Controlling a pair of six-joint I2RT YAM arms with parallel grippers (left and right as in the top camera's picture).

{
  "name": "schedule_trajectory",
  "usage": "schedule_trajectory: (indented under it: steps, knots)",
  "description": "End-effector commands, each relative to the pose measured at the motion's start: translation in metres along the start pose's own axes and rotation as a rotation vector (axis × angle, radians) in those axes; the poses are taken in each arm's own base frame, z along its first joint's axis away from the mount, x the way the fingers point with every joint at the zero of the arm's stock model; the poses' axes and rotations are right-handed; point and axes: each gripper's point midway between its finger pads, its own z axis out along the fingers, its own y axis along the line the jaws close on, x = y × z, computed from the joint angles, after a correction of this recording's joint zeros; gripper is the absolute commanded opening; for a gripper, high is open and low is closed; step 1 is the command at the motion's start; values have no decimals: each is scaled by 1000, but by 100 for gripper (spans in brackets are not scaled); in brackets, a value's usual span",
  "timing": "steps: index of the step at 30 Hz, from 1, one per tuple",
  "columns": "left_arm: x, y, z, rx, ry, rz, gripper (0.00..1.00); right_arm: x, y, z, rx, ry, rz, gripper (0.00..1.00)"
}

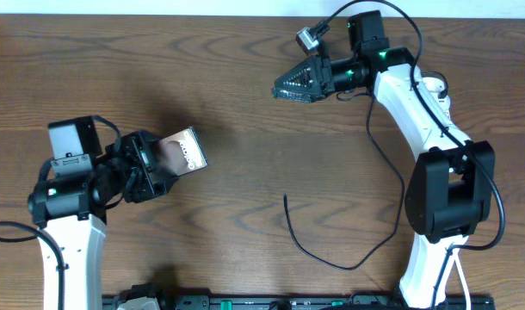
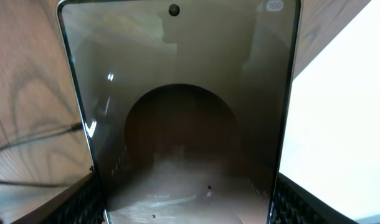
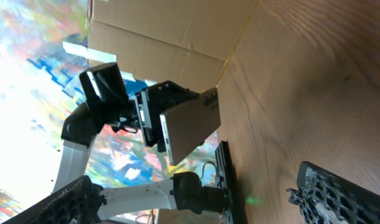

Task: Plug charger to phone and switch on socket
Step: 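Swing the right gripper toward the phone held by the left gripper, then grasp the phone's side edge with the right gripper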

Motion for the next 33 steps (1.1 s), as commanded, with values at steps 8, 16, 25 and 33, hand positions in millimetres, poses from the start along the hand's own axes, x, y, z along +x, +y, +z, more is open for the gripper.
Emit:
schedule_trajectory:
  steps: [8,16,25,33]
  knots:
    - [3,9,34,-108,-85,97,7,20,-25,21,183,56,-10,99]
    - [-4,17,59,-194,-101,68,7,56,-44,25,313,166,3,99]
    - [-12,18,65,-207,-148,30,7,81,-44,53,336,274,-26,99]
    - [5,14,73,-172,-130,9,7,91,-37,84,307,329,-80,99]
